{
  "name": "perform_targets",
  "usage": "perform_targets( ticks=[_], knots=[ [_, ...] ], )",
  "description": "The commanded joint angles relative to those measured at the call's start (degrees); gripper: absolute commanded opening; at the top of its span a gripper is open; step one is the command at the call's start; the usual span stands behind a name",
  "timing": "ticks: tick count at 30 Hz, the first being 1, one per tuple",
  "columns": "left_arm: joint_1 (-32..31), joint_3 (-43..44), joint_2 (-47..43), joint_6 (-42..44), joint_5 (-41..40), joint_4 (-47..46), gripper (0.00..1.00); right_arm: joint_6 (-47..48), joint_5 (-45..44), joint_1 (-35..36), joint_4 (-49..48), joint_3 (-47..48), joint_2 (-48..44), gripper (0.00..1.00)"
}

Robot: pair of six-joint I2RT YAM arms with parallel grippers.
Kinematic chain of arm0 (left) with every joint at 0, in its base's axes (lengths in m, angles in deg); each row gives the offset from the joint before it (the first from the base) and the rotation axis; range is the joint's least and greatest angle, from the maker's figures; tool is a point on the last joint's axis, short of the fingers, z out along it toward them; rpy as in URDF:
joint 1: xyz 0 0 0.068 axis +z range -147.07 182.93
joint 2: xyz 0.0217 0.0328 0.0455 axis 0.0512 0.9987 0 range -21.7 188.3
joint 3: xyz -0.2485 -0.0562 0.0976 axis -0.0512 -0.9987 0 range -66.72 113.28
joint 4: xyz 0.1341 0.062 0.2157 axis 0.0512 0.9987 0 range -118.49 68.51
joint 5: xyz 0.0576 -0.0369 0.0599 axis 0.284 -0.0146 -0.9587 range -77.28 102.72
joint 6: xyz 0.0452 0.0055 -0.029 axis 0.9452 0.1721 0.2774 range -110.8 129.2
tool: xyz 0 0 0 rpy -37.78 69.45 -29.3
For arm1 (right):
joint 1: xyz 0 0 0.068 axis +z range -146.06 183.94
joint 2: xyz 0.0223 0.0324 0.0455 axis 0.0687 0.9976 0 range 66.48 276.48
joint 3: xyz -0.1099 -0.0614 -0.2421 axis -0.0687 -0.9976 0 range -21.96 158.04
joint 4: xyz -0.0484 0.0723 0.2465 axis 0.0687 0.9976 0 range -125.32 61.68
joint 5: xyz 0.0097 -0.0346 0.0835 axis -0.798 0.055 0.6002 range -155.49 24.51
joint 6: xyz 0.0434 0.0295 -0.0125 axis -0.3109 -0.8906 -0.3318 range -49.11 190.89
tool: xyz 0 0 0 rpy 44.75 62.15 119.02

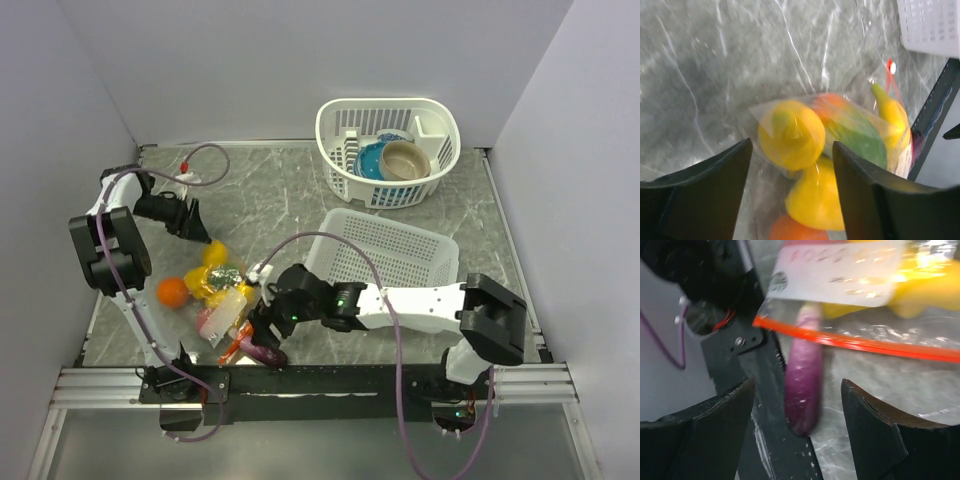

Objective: Open the zip-top bag and remove the fake food

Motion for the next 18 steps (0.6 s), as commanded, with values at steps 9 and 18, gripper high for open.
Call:
perform_targets(
  ticks=[9,18],
  knots=[
    [8.86,-3.37,-15.79,5.74,-4.14,6.49,0.99,9.42,-3.93,2.84,15.75,13.32,15.53,0.86],
    [11.33,-22.42,-30.91,0.93,-9.84,-7.36,0.99,9.34,-10.61,3.37,17.51,11.03,17.3,0.6]
  ],
)
